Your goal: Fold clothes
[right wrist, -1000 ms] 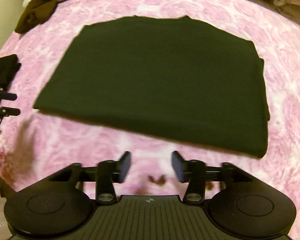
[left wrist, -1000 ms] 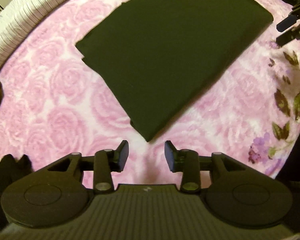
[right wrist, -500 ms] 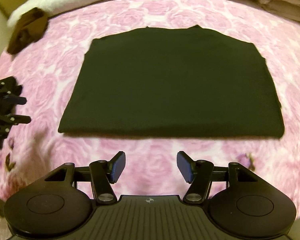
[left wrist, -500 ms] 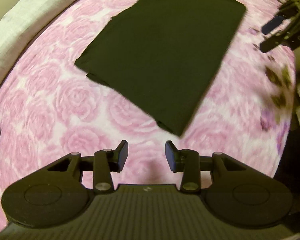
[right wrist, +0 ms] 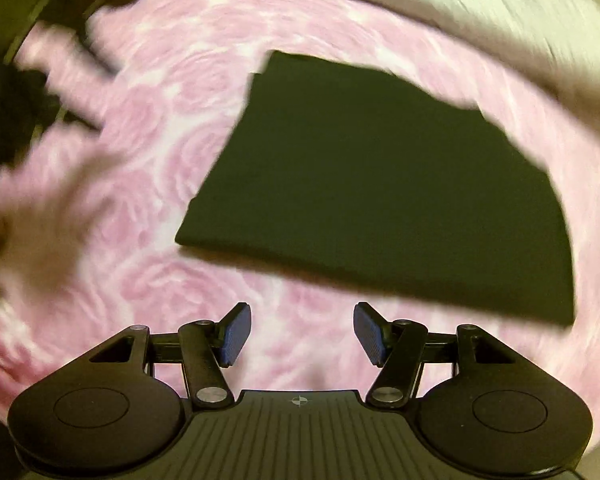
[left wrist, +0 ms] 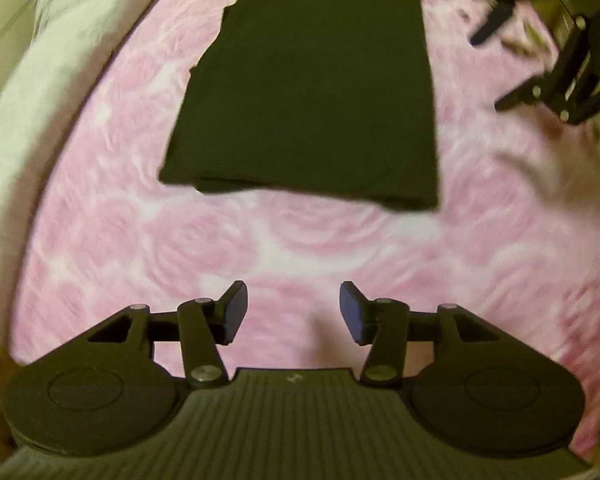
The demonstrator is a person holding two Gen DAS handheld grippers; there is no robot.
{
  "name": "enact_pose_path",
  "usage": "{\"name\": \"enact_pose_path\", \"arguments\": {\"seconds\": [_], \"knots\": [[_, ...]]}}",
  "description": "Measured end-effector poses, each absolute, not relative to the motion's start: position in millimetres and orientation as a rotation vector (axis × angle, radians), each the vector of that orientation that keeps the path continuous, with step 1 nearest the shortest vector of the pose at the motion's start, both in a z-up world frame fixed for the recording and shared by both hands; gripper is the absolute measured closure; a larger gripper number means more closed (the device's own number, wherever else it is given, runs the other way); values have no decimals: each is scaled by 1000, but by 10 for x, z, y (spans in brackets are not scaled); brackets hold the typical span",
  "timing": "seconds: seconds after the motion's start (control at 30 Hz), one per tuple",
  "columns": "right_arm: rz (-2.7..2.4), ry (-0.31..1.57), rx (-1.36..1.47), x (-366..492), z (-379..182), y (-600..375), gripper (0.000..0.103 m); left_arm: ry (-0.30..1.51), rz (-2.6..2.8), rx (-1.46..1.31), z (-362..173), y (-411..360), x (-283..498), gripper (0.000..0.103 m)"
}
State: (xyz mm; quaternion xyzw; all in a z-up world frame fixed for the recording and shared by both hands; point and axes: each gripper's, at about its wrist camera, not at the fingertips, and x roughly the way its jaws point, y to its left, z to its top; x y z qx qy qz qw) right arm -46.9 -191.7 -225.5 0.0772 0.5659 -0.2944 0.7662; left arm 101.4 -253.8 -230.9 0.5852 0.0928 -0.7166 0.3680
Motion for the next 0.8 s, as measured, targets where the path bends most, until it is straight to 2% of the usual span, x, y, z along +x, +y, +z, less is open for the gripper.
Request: {"name": "enact_pose_path", "arguments": {"seconds": [0.3, 0.37, 0.43, 0.47, 0.5, 0.53, 0.57, 0.6, 0.67, 0.8], "knots": [[-462, 1224, -416, -43, -3174, -1359, 42, -82, -1918, 1572, -2659, -2863, 1185, 50], [-484, 1194, -492, -17, -3322, -1329, 43, -156, -1932, 1585, -2736, -2935, 1224, 48], [-505, 1160, -485, -2, -3359, -1381, 43, -242, -1946, 1603, -2834, -3001, 1235, 41], [-513, 1146, -471, 7, -3365, -1415, 46, -301, -1955, 1618, -2909, -3025, 1205, 40], [-518, 1137, -445, 17, -3360, -1460, 62, -361, -1963, 1633, -2984, -3048, 1175, 38], [-518, 1139, -407, 22, -3334, -1520, 73, -422, -1970, 1648, -3059, -3072, 1145, 36], [-526, 1144, -398, 17, -3315, -1559, 91, -483, -1976, 1662, -3135, -3096, 1115, 36], [-533, 1145, -386, 15, -3286, -1597, 95, -545, -1981, 1675, -3210, -3120, 1084, 36], [-546, 1125, -345, -8, -3183, -1668, 98, -657, -1987, 1692, -3336, -3194, 1032, 36], [-575, 1088, -287, -45, -2950, -1753, 99, -826, -2010, 1691, -3488, -3370, 958, 34]]}}
